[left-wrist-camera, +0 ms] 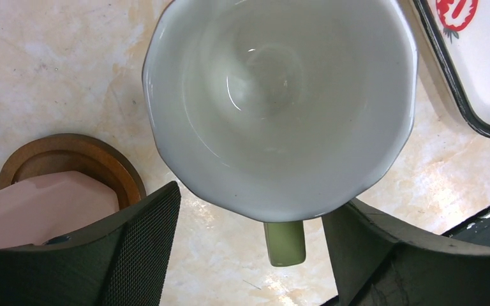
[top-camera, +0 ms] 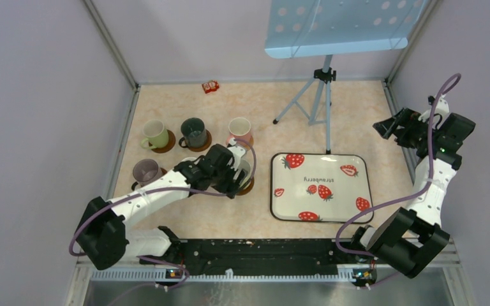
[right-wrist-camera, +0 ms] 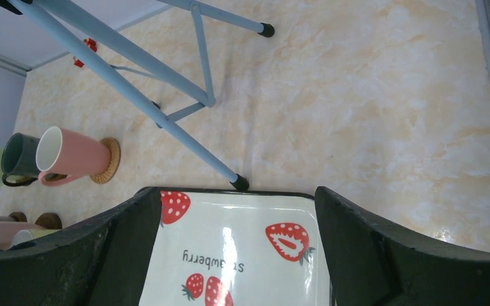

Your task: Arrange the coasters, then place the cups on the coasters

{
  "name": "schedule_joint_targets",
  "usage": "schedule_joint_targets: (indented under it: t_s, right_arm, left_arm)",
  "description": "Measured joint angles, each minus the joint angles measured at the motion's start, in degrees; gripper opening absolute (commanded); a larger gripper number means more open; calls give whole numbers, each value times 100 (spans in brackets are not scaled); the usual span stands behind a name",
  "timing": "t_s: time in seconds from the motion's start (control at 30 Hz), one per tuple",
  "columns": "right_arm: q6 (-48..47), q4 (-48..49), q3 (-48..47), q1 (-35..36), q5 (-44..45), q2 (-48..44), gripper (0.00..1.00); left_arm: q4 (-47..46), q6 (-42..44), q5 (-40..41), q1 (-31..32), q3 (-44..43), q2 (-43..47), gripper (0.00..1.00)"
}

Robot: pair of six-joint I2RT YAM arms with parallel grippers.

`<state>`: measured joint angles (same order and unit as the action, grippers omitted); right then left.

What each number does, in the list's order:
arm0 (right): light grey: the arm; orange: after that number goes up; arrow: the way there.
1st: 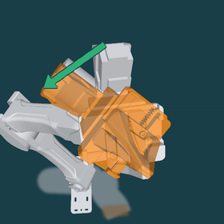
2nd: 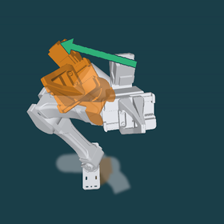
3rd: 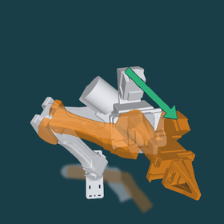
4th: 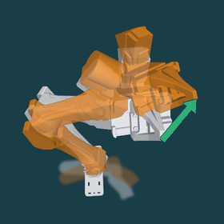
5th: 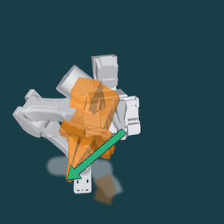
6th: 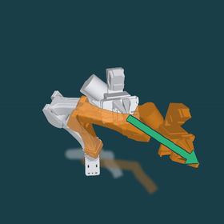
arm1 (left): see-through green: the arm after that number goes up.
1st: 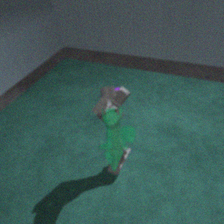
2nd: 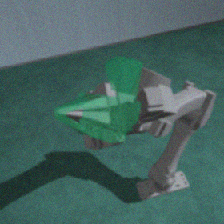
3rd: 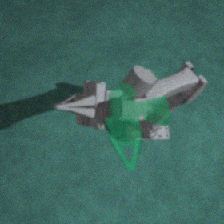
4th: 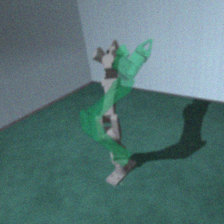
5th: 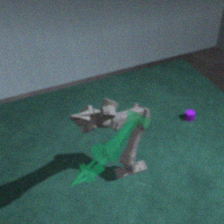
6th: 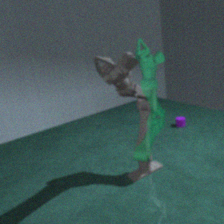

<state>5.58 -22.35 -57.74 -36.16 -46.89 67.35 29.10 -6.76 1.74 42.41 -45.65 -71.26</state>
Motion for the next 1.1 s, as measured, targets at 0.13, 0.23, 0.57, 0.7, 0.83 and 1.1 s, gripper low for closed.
schedule_joint_targets:
  t_s: [0.13, 0.23, 0.57, 0.7, 0.83, 1.1]
  right_arm:
    - [0, 0, 0, 0, -22, 0, 89]
    - [0, 0, 0, 0, -39, 0, 89]
    - [-2, 0, 0, 0, -42, 0, 89]
    - [-2, 0, 0, -2, -44, 0, 89]
    - [-2, 0, 0, 0, -48, 0, 89]
    - [-4, 0, 0, 0, -79, 0, 89]
  left_arm:
    - [9, 28, -2, 0, -26, 63, 78]
    - [13, 46, 0, 0, -46, 63, 75]
    - [15, 74, 7, 0, -63, 61, 51]
    - [35, 87, 48, 0, -133, 59, 38]
    - [59, 87, 90, 0, -170, 50, 26]
    - [94, 96, 94, 4, -227, 11, 0]
